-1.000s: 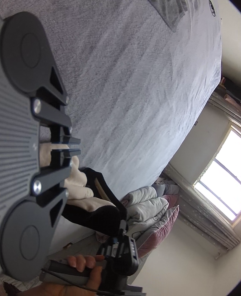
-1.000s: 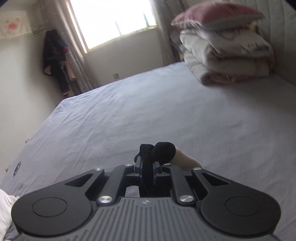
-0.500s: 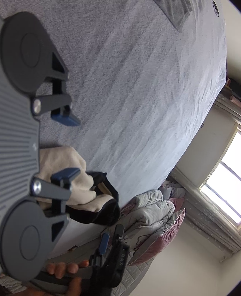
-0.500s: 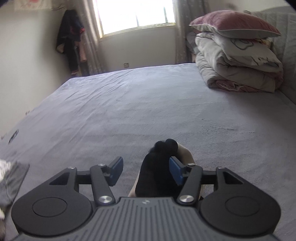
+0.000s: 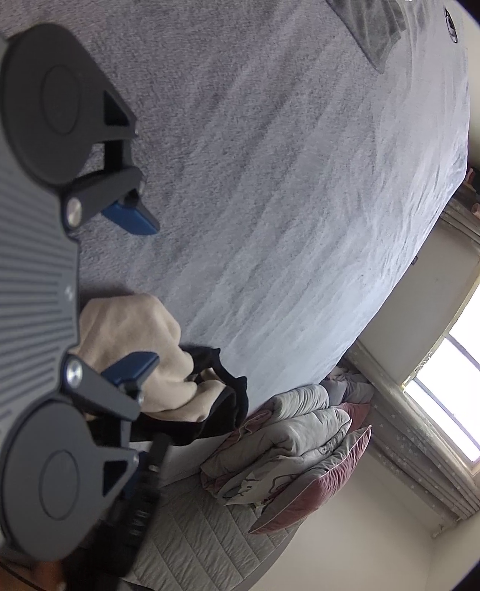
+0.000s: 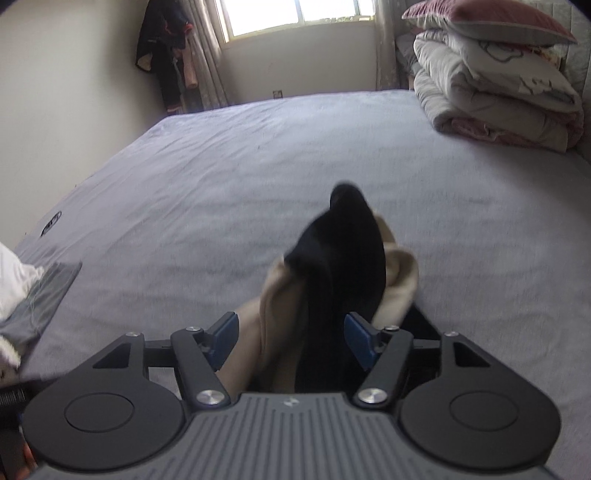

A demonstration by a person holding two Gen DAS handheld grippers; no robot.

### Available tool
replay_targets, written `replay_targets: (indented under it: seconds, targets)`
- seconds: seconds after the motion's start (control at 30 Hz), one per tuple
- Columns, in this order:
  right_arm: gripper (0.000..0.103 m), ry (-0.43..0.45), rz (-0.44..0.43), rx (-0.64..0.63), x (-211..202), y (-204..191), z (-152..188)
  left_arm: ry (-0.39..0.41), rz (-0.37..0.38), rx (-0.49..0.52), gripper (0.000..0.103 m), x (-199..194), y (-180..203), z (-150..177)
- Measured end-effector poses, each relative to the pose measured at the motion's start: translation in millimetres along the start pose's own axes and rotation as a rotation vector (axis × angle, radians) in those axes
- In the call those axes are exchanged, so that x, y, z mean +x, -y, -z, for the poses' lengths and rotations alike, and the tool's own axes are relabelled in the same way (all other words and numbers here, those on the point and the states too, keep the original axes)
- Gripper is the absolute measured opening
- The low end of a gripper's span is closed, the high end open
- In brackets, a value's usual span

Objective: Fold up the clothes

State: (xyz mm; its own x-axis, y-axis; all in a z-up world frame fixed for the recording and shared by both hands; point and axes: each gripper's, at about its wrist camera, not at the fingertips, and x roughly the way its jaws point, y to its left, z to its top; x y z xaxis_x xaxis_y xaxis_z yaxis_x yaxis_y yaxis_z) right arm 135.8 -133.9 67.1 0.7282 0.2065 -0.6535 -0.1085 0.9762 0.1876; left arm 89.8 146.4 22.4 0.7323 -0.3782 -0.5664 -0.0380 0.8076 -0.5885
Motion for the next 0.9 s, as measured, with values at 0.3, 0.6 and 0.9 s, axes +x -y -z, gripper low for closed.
replay_targets:
  seconds: [0.3,0.6,0.9]
  targets:
    - [0.067,-0.065,0.002,0.0,6.7,5.2,37.1,-0.025,-0.003,-0.006,0.073,2.9,-0.9,3.9]
    - [0.069,-0.066,0.028,-0.102,9.7,-3.7,61.0,-0.046,-0.007,0.018,0.079,7.0,3.3,8.6]
    - [0.069,-0.047,0.083,-0.253,13.4,-17.4,79.8,-0.083,-0.018,0.037,0.081,14.5,4.1,12.2]
